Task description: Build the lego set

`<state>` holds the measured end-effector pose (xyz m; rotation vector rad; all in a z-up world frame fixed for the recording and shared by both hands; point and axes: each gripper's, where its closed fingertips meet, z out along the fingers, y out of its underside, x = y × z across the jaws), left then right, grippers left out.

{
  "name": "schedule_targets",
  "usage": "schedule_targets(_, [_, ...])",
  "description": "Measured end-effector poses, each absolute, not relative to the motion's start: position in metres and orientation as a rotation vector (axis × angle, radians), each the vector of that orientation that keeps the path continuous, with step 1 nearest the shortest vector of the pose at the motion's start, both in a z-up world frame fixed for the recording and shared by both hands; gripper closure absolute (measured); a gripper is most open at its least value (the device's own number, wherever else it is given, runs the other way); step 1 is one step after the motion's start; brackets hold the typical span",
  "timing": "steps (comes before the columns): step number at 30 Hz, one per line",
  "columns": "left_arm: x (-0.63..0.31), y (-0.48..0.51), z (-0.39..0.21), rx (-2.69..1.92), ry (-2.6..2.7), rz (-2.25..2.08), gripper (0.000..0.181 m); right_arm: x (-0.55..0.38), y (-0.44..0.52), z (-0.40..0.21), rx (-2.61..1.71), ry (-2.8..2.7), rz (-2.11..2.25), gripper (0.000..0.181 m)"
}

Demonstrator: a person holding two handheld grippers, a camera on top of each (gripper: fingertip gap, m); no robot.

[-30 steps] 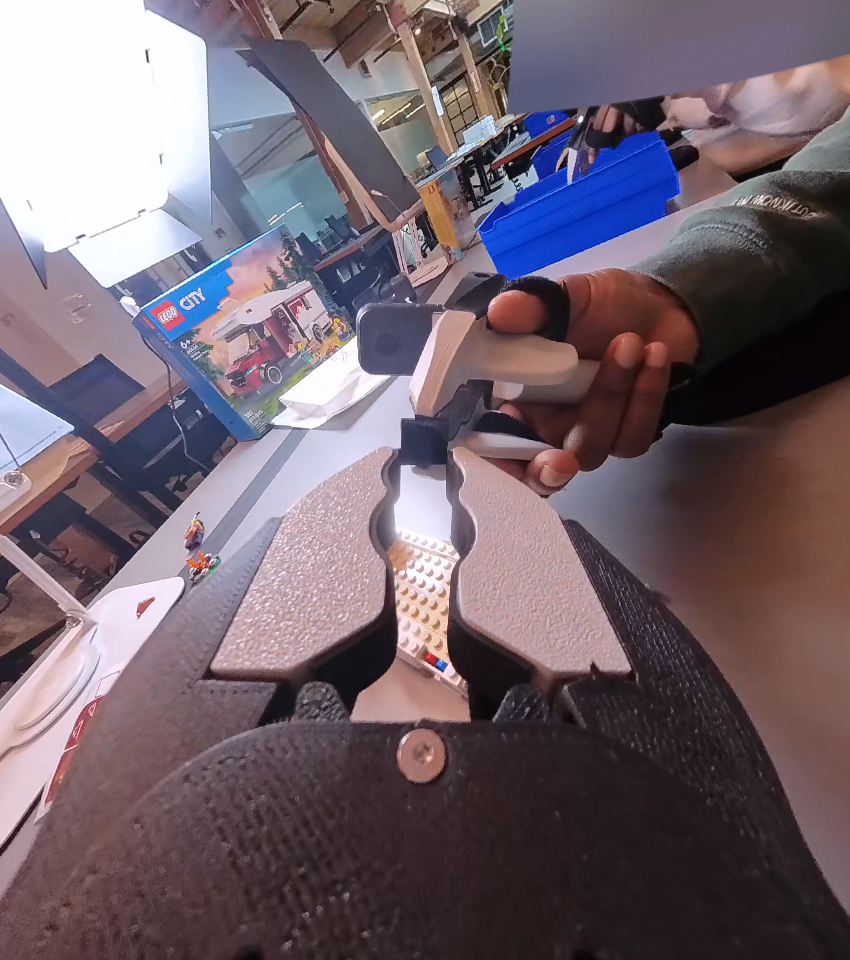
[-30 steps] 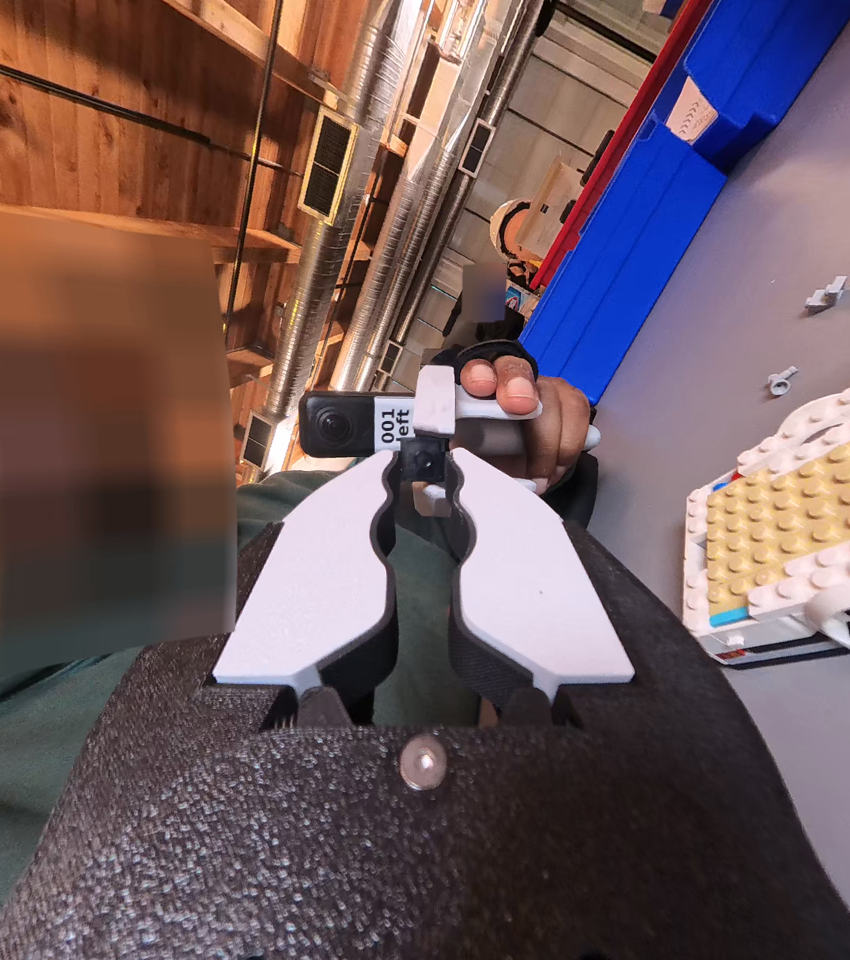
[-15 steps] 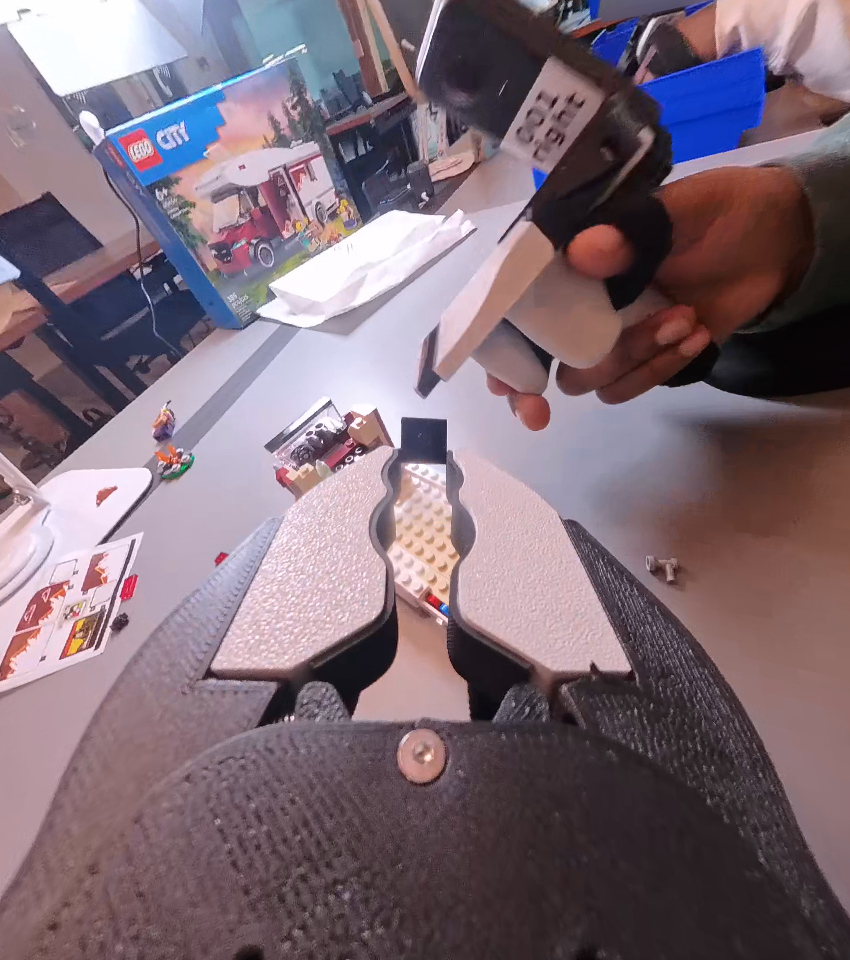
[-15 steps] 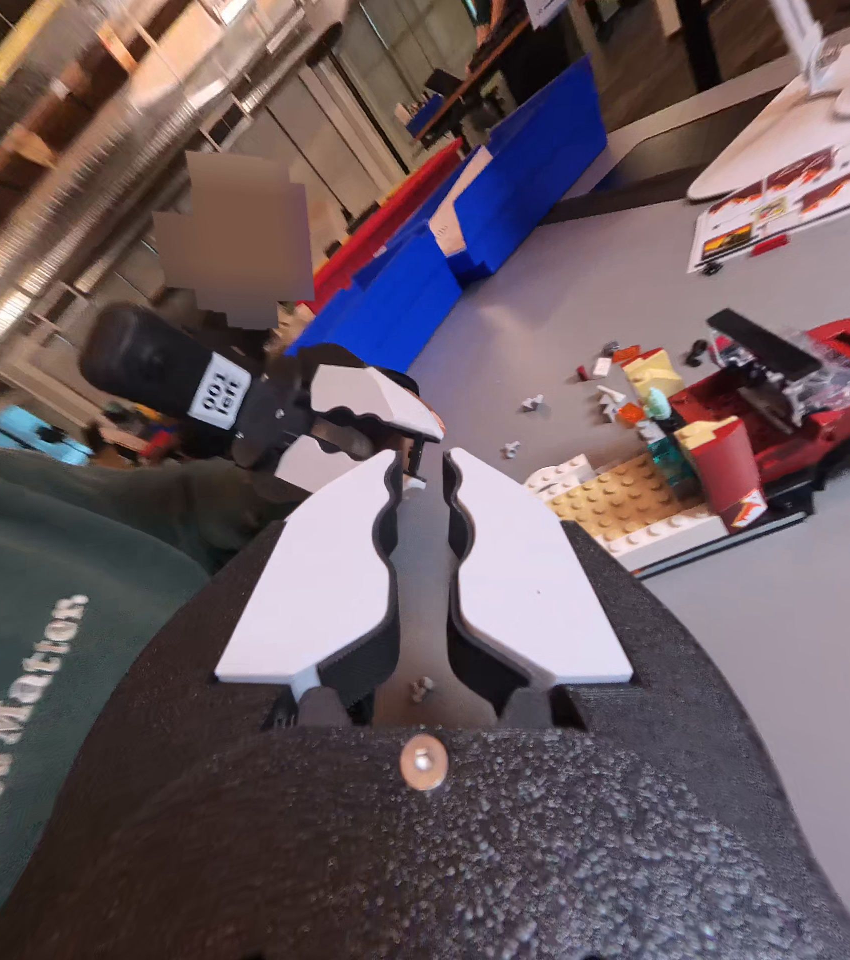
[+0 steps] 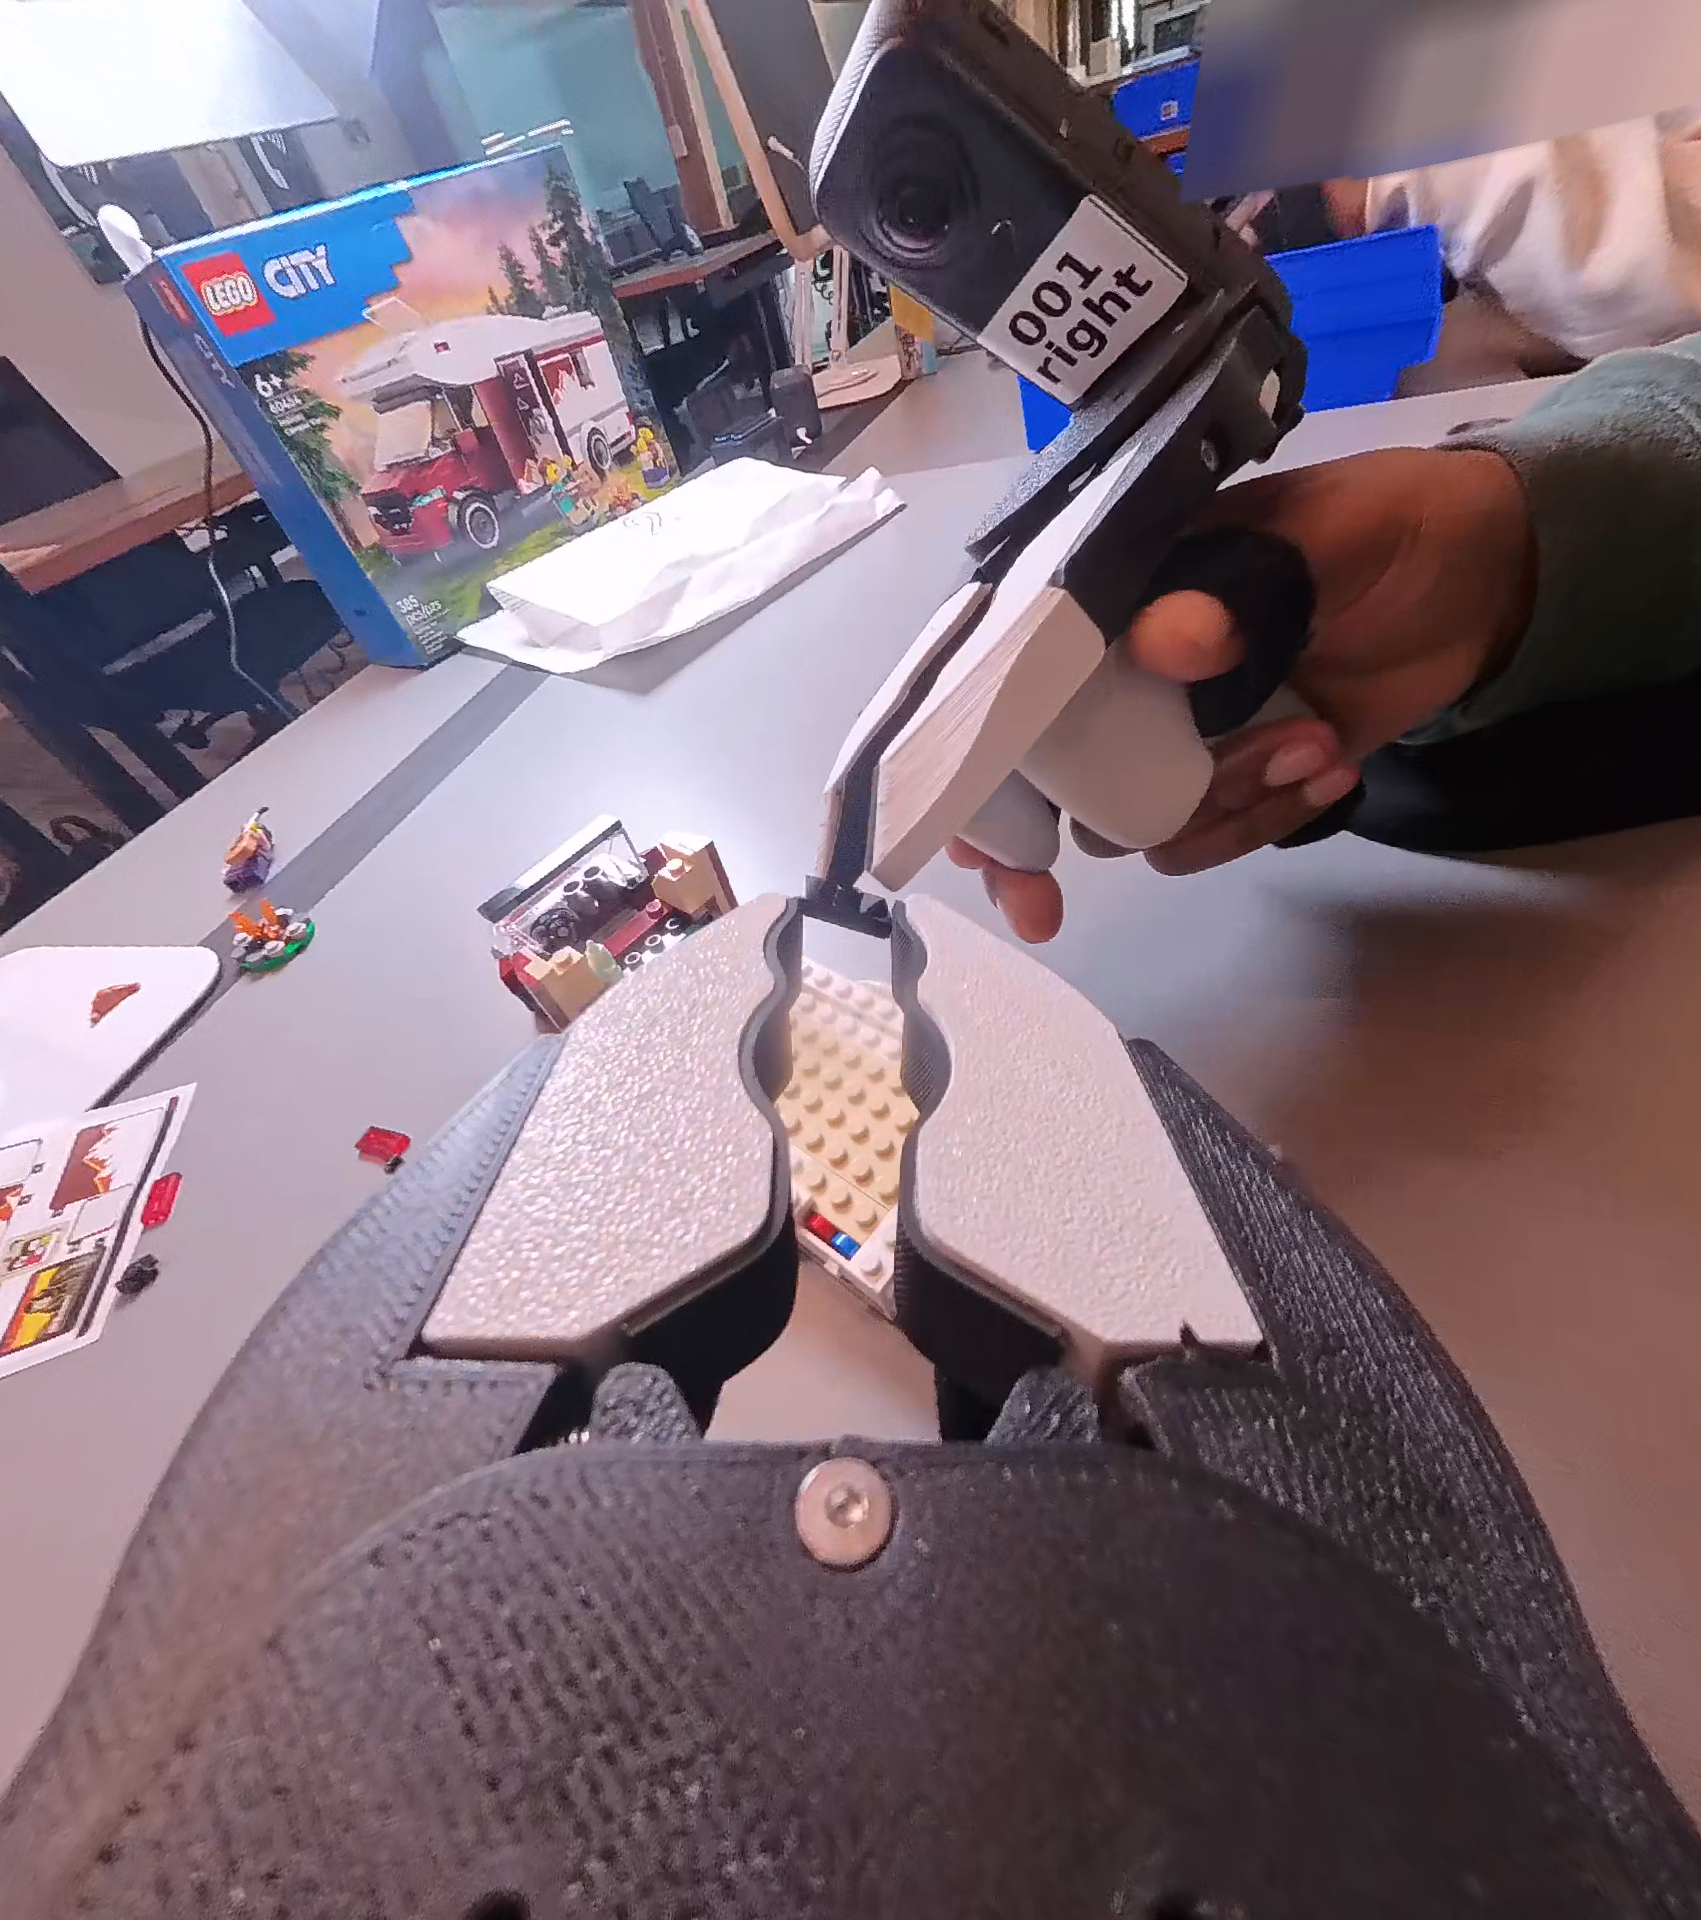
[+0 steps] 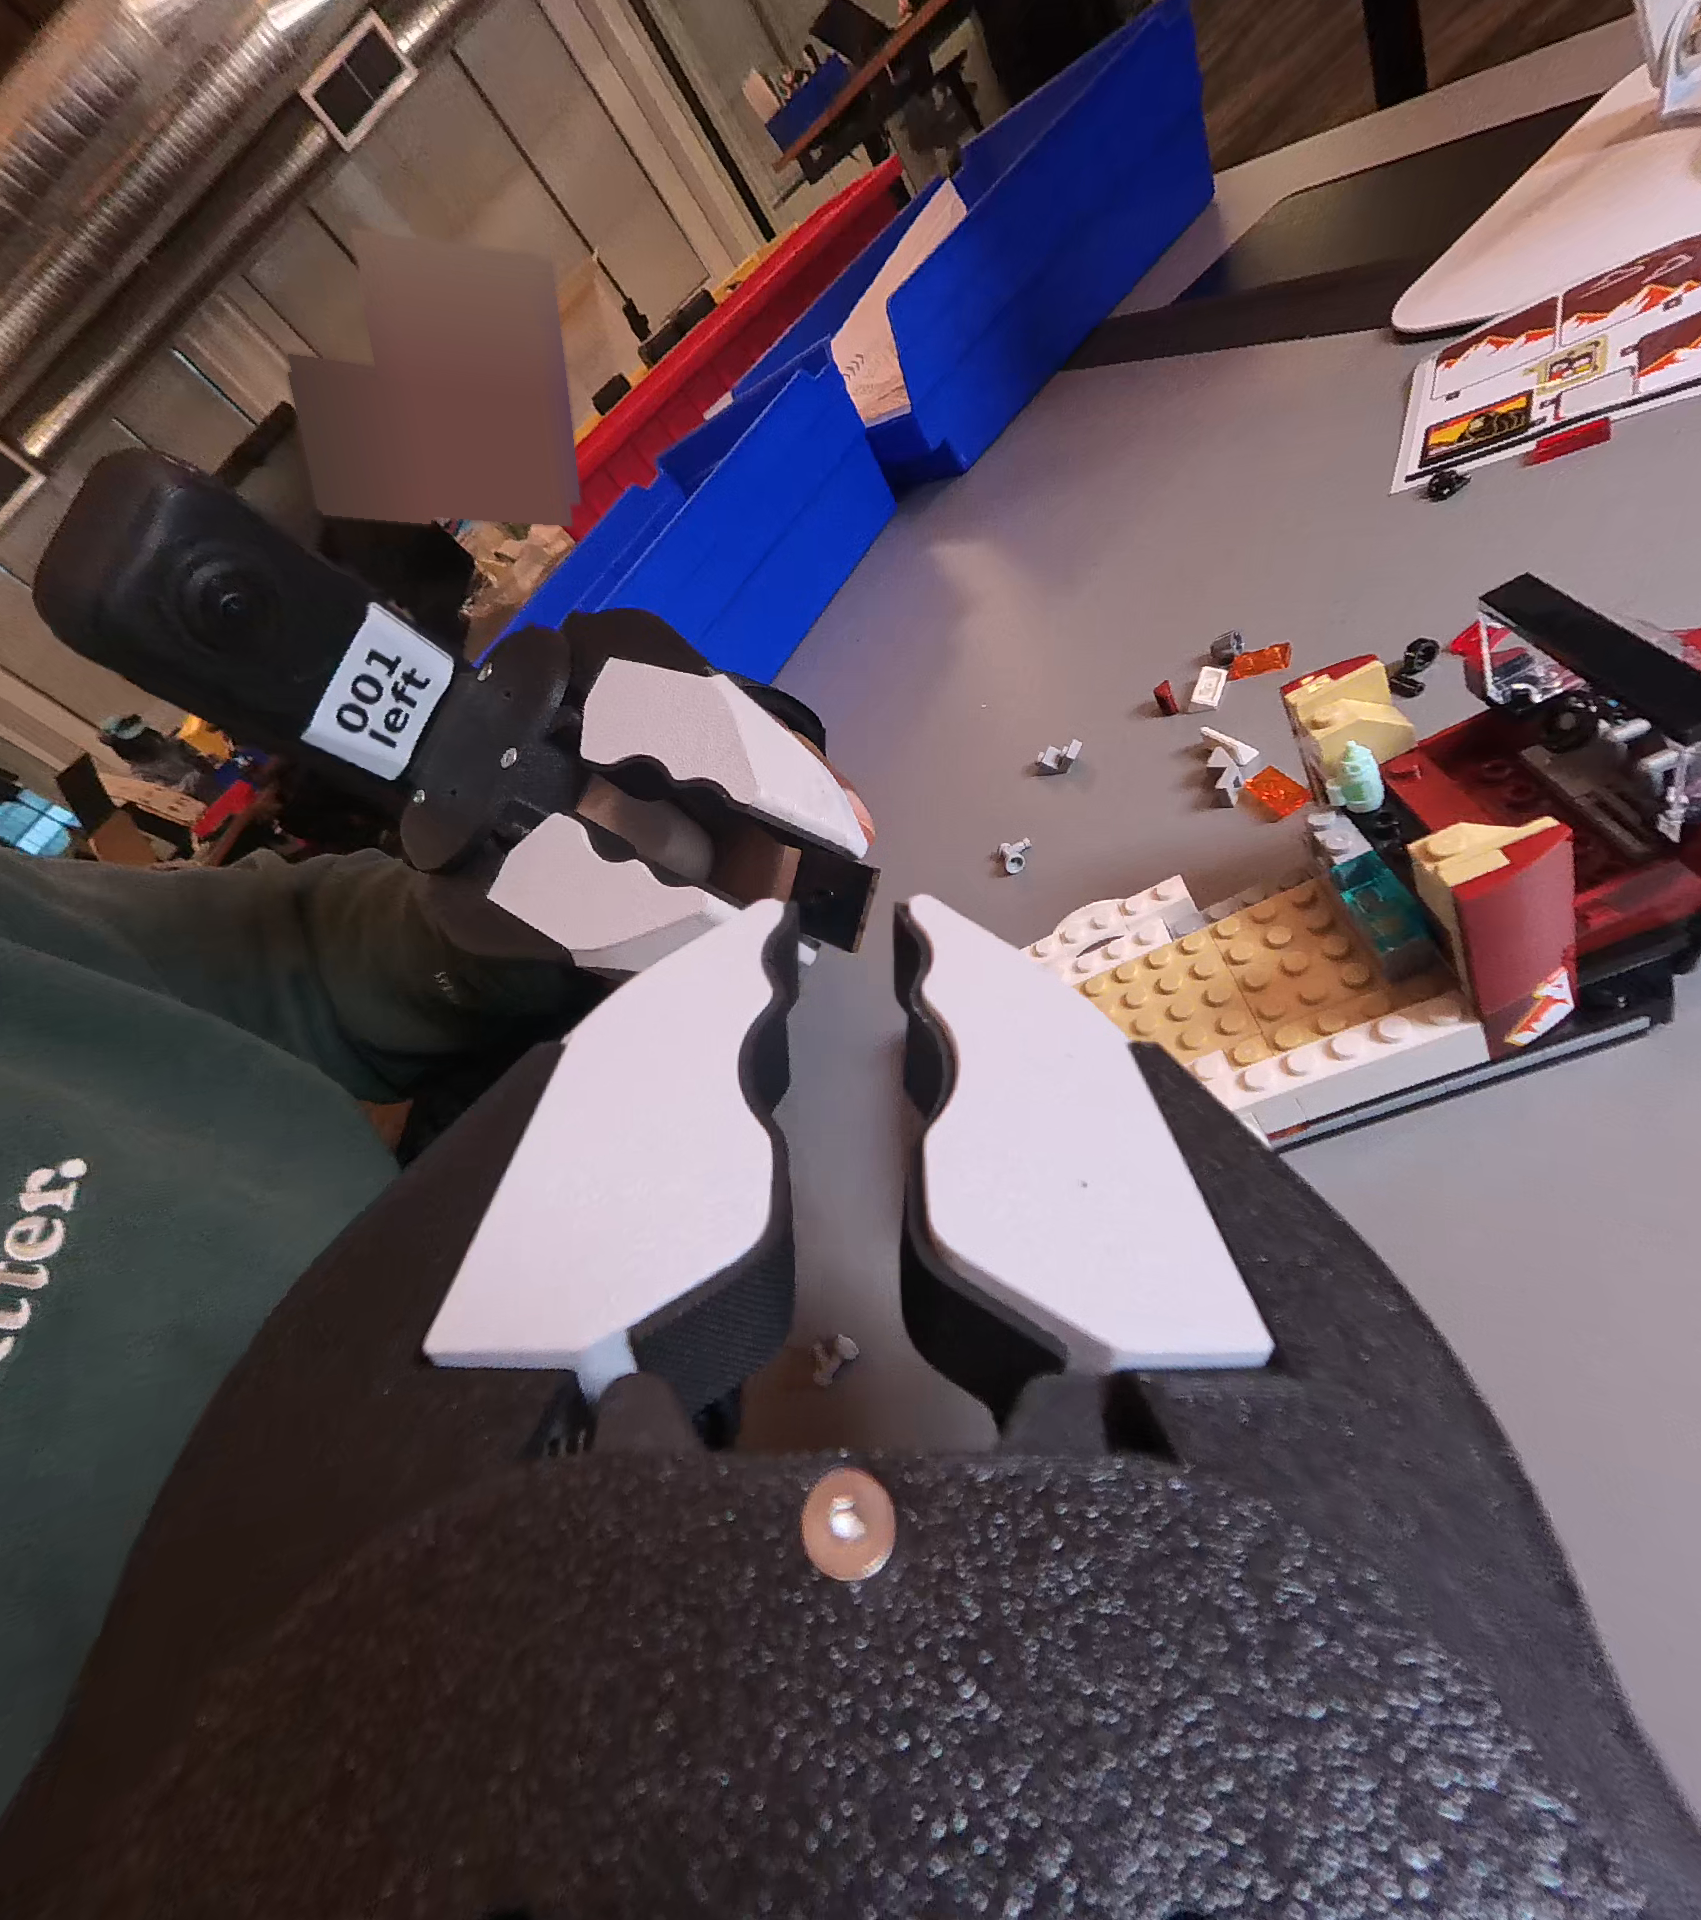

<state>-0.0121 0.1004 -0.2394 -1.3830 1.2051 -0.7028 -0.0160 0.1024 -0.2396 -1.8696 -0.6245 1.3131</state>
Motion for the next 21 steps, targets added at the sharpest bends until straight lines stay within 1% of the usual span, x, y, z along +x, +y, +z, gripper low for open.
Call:
schedule_targets(2, [-0.013, 0.102, -0.238, -1.362, 1.208, -0.649, 0.165, -0.016, 0.102, -0.240, -1.889, -0.607, 1.340, 0.158])
schedule_targets(4, [-0.013, 0.103, -0.239, -1.338, 1.229, -0.570, 0.165, -0.017, 0.102, -0.241, -1.904, -0.594, 1.334, 0.157])
schedule_targets(14, [-0.011, 0.106, -0.247, -1.272, 1.315, -0.278, 0.165, -0.020, 0.108, -0.246, -1.970, -0.644, 1.014, 0.166])
schedule_targets(21, [-0.012, 0.110, -0.252, -1.268, 1.345, -0.159, 0.165, -0.019, 0.111, -0.252, -2.005, -0.685, 0.841, 0.162])
